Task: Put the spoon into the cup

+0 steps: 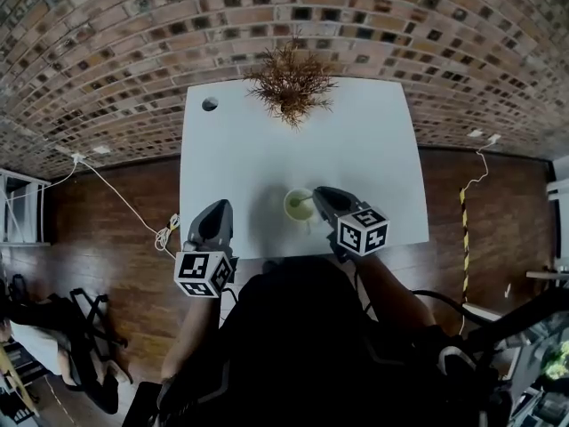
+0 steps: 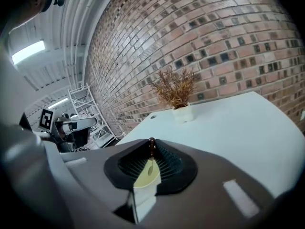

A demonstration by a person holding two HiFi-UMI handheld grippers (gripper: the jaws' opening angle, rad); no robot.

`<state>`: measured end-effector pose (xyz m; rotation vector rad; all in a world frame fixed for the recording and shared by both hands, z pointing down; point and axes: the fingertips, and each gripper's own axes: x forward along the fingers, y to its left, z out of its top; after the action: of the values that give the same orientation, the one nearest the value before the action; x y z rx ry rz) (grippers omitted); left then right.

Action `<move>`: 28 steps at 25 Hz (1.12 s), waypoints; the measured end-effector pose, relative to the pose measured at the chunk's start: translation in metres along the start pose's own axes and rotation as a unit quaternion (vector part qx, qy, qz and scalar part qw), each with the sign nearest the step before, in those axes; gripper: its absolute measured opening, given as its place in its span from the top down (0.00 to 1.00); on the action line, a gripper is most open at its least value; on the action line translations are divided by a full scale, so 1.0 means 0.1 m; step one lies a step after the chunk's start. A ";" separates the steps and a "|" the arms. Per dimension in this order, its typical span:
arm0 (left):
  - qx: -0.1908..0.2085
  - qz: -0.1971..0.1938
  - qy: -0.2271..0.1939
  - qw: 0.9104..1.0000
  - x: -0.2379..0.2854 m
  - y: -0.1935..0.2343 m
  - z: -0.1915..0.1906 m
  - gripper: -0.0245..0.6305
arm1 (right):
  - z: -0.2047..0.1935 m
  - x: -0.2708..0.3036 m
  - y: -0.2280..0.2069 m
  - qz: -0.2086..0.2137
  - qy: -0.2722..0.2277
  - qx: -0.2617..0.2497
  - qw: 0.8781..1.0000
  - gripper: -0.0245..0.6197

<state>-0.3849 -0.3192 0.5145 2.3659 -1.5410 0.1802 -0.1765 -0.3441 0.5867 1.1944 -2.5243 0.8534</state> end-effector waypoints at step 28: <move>-0.021 -0.039 0.010 0.999 0.03 -0.14 -0.12 0.97 | -0.21 -0.04 -0.17 -0.047 0.032 -0.039 0.998 0.69</move>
<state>-0.3700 -0.3127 0.5238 2.3793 -1.4253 0.1517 -0.1616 -0.3376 0.6090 1.2296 -2.4066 0.7511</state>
